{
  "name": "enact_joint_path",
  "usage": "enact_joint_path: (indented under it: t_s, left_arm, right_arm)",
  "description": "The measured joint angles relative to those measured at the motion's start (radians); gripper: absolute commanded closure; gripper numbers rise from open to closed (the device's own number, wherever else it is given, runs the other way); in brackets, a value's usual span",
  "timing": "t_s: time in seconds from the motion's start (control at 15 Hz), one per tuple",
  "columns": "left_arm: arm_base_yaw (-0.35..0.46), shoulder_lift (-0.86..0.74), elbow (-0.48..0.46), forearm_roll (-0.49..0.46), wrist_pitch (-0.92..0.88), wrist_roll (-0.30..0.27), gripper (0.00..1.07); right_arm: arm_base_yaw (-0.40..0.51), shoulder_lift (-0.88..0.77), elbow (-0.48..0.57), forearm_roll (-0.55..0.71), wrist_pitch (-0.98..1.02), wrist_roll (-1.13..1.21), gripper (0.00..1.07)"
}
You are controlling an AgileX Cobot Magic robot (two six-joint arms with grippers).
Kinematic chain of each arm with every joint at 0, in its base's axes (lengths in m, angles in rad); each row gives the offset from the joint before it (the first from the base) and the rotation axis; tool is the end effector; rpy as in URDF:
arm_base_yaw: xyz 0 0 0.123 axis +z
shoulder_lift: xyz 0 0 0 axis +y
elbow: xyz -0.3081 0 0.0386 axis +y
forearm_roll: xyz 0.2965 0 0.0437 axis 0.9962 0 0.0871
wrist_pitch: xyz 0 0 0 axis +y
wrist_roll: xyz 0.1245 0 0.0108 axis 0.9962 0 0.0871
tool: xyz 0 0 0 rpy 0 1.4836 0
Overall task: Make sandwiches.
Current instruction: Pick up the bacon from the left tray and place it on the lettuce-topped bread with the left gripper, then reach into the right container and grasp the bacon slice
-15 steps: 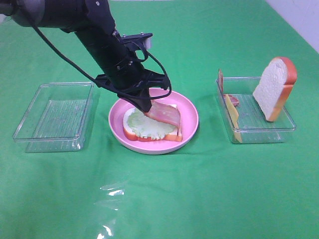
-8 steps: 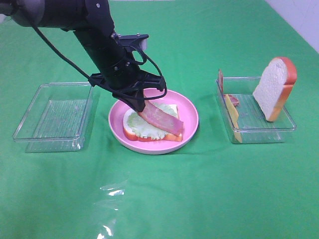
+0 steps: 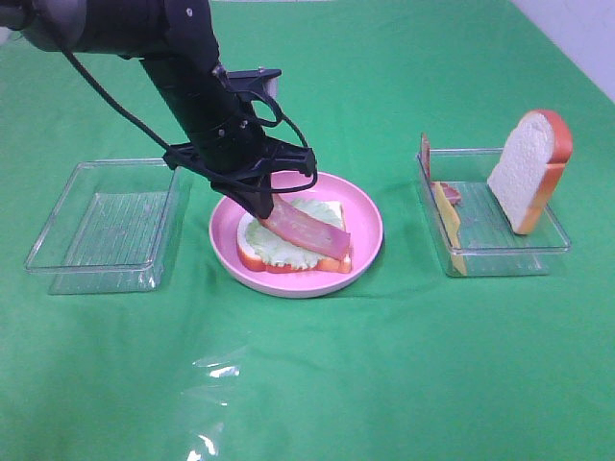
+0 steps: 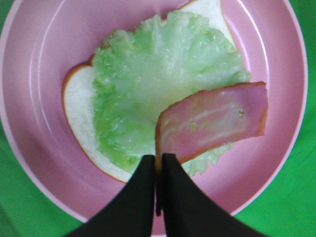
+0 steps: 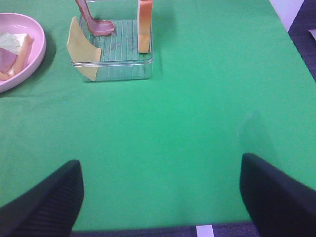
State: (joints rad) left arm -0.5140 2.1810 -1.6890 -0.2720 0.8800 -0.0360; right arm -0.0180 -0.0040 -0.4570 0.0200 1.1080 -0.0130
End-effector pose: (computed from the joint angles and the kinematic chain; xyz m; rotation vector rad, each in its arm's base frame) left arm 0.4459 -0.2815 0.1352 0.4822 2.8585 -0.4415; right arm 0.0437 0.0015 0.2650 0.0043 2.1304 0.0060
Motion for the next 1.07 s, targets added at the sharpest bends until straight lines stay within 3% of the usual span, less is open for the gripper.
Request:
enact_joint_path:
  t_s: [0.2, 0.27, 0.67, 0.87, 1.07]
  left_arm:
    - [0.000, -0.011, -0.001, 0.074, 0.013, -0.085, 0.12]
    - [0.000, -0.057, -0.022, 0.127, 0.069, -0.120, 0.05]
    - [0.025, -0.178, -0.091, 0.240, 0.291, -0.123, 0.06]
    - [0.199, -0.215, -0.092, 0.272, 0.328, -0.049, 0.06]
    - [0.325, -0.221, -0.092, 0.272, 0.328, -0.023, 0.06]
  right_arm:
    - [0.000, 0.000, 0.000, 0.000, 0.000, 0.000, 0.23]
    - [0.000, 0.000, 0.000, 0.000, 0.000, 0.000, 0.23]
    - [0.000, 0.000, 0.000, 0.000, 0.000, 0.000, 0.23]
    - [0.000, 0.000, 0.000, 0.000, 0.000, 0.000, 0.23]
    - [0.000, 0.000, 0.000, 0.000, 0.000, 0.000, 0.23]
